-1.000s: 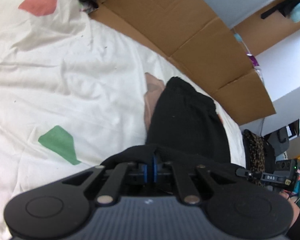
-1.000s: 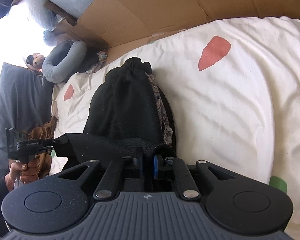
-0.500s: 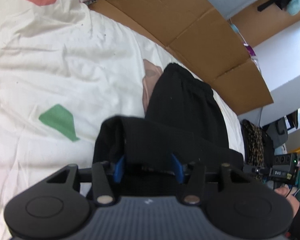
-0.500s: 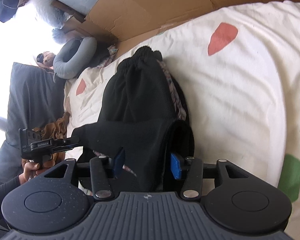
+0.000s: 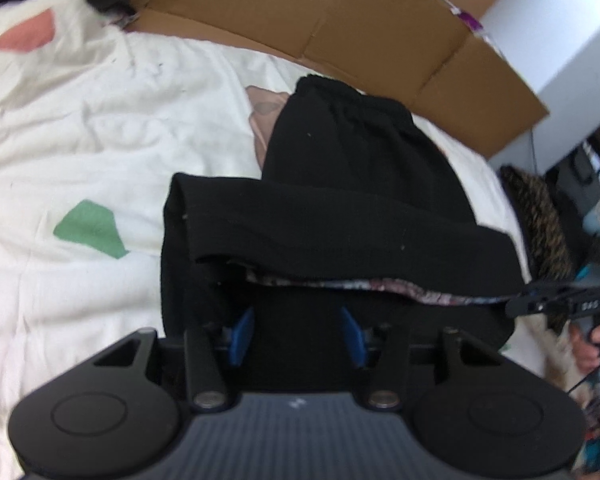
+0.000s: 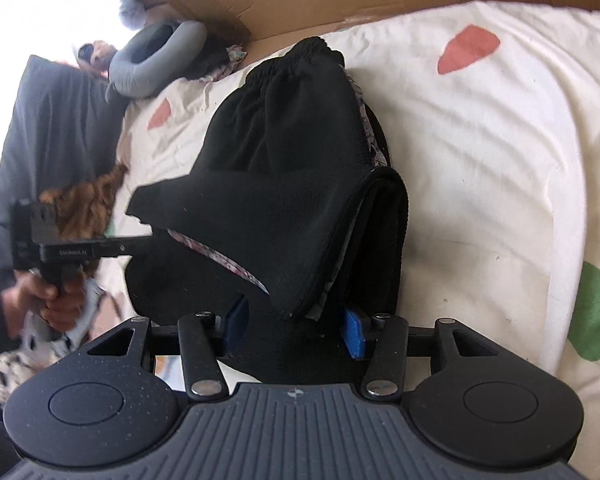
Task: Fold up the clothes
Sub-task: 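Open both grippers and release the folded shorts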
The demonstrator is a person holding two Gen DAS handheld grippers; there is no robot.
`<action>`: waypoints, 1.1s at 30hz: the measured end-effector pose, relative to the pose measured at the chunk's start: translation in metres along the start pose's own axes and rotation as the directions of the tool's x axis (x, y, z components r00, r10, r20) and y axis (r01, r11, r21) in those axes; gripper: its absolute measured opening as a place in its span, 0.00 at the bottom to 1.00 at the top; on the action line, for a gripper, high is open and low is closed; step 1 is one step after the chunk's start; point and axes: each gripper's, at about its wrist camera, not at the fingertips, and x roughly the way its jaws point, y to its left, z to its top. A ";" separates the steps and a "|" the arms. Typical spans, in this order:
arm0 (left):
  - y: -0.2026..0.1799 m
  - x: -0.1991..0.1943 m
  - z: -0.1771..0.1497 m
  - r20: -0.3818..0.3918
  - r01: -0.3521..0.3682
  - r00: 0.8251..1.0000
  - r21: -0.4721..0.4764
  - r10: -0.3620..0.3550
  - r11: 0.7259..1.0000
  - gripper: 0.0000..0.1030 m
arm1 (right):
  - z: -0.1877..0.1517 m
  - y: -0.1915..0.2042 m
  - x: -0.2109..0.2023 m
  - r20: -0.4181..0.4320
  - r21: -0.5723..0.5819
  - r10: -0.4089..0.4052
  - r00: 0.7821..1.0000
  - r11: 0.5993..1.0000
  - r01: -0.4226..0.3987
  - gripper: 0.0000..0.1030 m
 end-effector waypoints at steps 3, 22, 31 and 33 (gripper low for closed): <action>-0.008 0.003 -0.001 0.005 -0.046 0.999 0.060 0.046 0.997 0.45 | -0.006 0.019 0.002 0.021 -0.120 -0.081 0.996 0.989 0.083 0.51; -0.015 -0.003 0.047 0.110 -0.098 0.990 0.110 0.086 0.989 0.40 | 0.037 0.027 0.008 0.089 -0.171 -0.107 0.990 0.978 0.121 0.44; -0.008 -0.010 0.077 0.174 -0.113 0.980 0.096 0.095 0.989 0.40 | 0.086 0.018 0.009 0.146 -0.123 -0.083 0.986 0.987 0.101 0.45; -0.005 -0.013 0.083 0.192 -0.122 0.976 0.088 0.103 0.989 0.40 | 0.094 0.014 0.009 0.156 -0.120 -0.095 0.983 0.986 0.114 0.45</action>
